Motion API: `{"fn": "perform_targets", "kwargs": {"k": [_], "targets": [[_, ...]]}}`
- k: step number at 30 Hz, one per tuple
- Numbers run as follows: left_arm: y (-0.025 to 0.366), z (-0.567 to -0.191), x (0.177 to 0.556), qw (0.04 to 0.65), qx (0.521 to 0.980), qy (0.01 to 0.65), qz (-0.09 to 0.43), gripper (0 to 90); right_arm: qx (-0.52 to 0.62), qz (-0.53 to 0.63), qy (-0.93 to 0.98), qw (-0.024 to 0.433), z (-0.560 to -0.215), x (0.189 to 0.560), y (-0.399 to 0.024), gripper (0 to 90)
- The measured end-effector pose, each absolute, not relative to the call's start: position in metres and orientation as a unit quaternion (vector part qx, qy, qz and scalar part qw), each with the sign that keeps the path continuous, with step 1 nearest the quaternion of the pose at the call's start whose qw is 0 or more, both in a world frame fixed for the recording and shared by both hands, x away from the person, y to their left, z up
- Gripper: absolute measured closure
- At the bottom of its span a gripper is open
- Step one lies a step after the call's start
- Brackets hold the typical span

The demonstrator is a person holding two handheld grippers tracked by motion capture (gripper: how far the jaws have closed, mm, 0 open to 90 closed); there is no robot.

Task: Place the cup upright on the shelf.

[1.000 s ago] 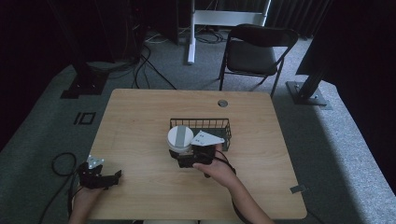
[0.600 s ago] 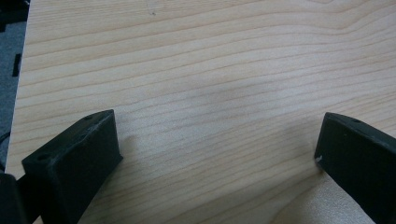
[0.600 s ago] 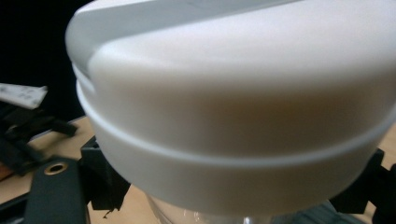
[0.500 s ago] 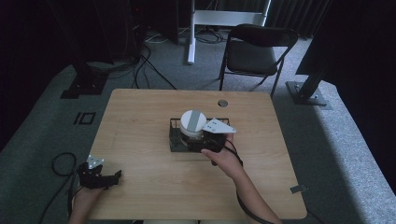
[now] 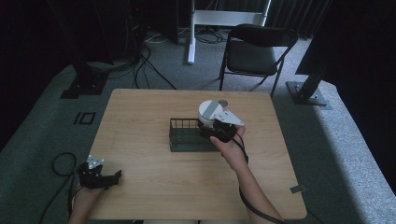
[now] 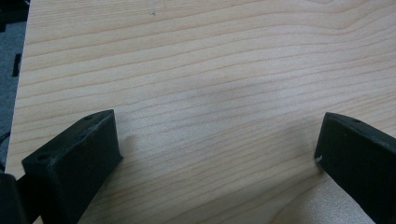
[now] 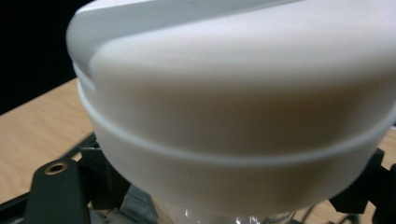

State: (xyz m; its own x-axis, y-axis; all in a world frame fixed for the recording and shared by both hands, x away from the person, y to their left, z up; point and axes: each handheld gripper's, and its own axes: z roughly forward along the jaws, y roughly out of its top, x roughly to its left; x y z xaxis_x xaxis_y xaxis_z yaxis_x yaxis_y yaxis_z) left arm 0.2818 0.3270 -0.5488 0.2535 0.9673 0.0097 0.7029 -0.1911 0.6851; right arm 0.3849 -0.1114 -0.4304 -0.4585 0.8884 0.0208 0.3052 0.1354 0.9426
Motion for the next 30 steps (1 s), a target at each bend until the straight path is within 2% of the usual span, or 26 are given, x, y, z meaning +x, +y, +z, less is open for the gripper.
{"fn": "perform_targets", "kwargs": {"k": [10, 30], "targets": [[0.327, -0.549, 0.282, 0.289, 0.737, 0.567, 0.228, 0.1, 0.486, 0.452, 0.675, 0.322, -0.451, 0.401, -0.119, 17.9], [0.327, -0.549, 0.282, 0.289, 0.737, 0.567, 0.228, 0.1, 0.501, 0.432, 0.679, 0.318, -0.476, 0.404, -0.118, 17.9]]}}
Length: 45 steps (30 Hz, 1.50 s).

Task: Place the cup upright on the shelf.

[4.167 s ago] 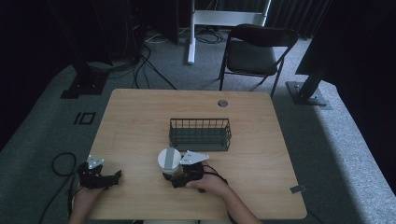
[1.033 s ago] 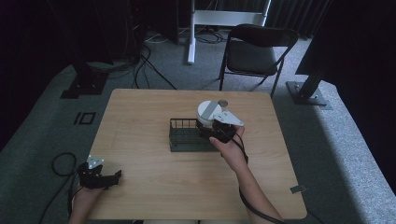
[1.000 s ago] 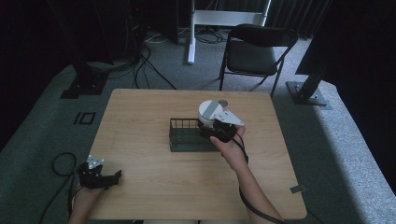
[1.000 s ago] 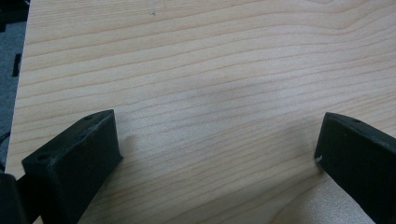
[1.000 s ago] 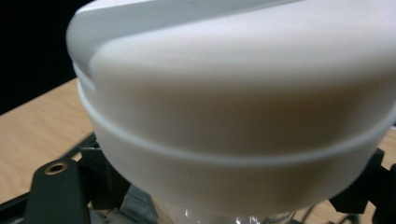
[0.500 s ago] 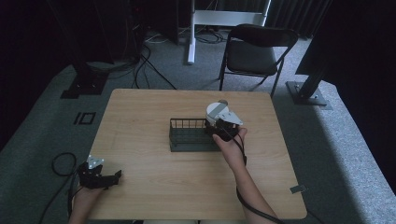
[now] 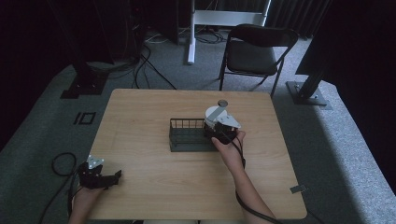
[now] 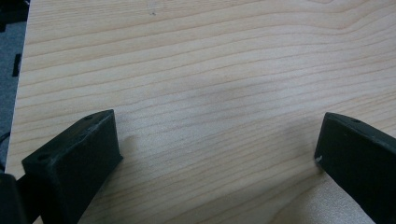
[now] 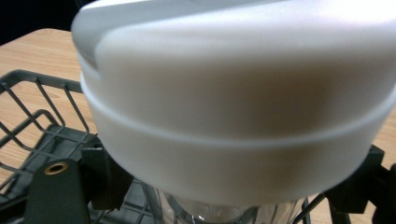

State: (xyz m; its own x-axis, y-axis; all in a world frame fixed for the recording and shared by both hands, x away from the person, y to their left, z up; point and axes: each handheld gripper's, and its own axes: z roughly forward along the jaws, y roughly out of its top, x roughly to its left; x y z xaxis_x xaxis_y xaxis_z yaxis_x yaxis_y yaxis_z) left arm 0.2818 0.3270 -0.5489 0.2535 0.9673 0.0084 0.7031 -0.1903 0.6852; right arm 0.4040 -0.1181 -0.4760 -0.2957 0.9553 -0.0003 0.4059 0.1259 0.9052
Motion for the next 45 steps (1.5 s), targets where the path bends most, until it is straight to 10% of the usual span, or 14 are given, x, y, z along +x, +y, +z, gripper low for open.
{"fn": "perform_targets", "kwargs": {"k": [45], "targets": [[0.327, -0.549, 0.282, 0.29, 0.737, 0.566, 0.228, 0.1, 0.481, 0.472, 0.669, 0.314, -0.483, 0.38, -0.128, 12.1]]}}
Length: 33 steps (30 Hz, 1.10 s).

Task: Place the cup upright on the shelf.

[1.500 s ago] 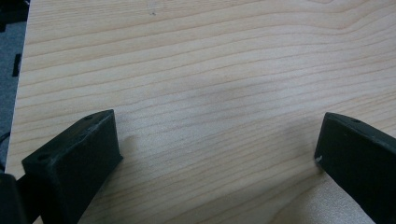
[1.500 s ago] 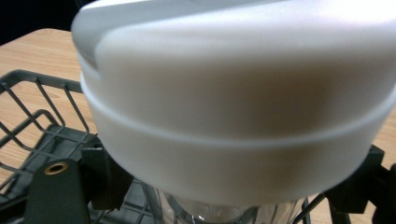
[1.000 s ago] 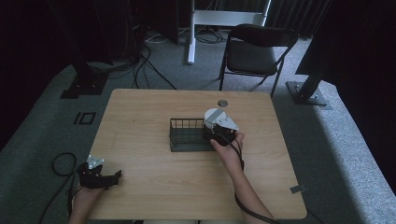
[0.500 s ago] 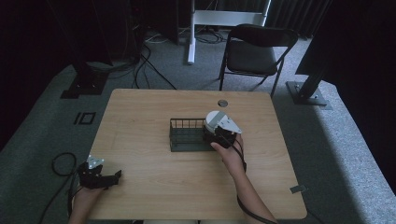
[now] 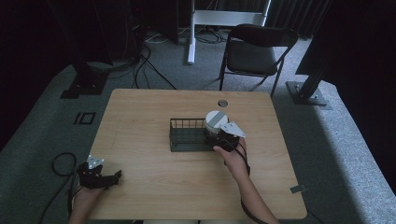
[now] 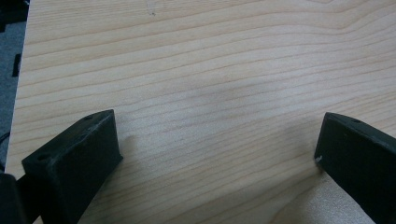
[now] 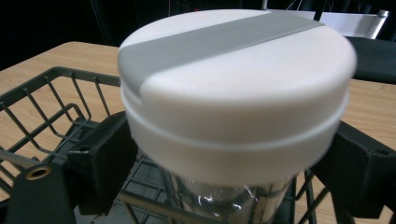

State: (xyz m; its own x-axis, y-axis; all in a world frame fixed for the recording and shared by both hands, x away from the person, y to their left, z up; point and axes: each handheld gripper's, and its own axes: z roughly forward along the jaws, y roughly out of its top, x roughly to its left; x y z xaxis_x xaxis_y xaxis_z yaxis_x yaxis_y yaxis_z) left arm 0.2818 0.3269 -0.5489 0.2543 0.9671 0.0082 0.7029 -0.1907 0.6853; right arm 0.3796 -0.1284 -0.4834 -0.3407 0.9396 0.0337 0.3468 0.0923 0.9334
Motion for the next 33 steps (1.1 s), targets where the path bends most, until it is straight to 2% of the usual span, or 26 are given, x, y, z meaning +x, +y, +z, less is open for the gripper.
{"fn": "perform_targets", "kwargs": {"k": [17, 33], "targets": [[0.327, -0.549, 0.282, 0.29, 0.737, 0.566, 0.228, 0.1, 0.466, 0.484, 0.669, 0.318, -0.481, 0.358, -0.139, 12.1], [0.327, -0.549, 0.282, 0.289, 0.737, 0.566, 0.228, 0.1, 0.472, 0.473, 0.668, 0.327, -0.489, 0.339, -0.172, 11.9]]}}
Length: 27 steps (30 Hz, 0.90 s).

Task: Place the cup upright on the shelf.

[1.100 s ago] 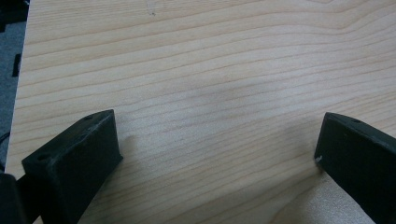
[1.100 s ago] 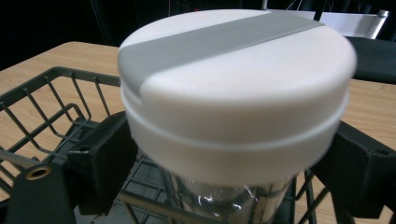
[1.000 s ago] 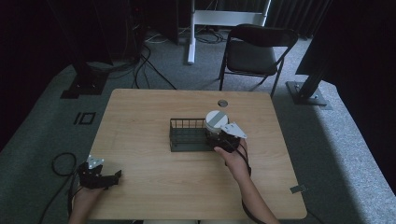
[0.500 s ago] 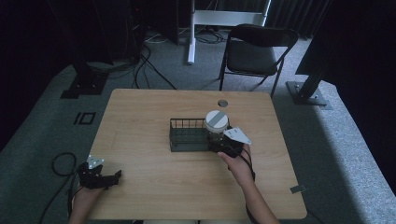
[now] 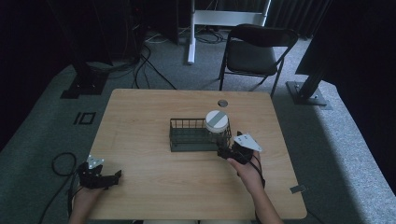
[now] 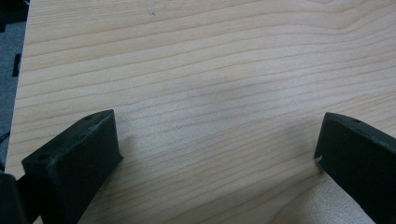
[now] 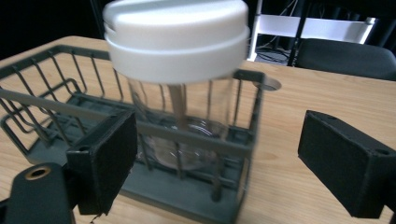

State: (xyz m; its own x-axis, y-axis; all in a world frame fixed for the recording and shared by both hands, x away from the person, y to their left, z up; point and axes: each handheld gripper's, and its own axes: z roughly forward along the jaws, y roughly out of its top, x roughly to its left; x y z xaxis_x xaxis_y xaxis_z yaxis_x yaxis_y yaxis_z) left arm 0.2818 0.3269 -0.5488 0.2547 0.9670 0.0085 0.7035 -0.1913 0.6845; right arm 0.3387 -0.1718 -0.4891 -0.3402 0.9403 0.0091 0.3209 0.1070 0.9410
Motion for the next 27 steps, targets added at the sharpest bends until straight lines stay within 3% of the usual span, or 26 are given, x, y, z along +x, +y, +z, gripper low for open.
{"fn": "perform_targets", "kwargs": {"k": [27], "targets": [[0.327, -0.549, 0.282, 0.289, 0.737, 0.566, 0.228, 0.1, 0.534, 0.426, 0.653, 0.327, -0.525, 0.328, -0.226, 11.9]]}}
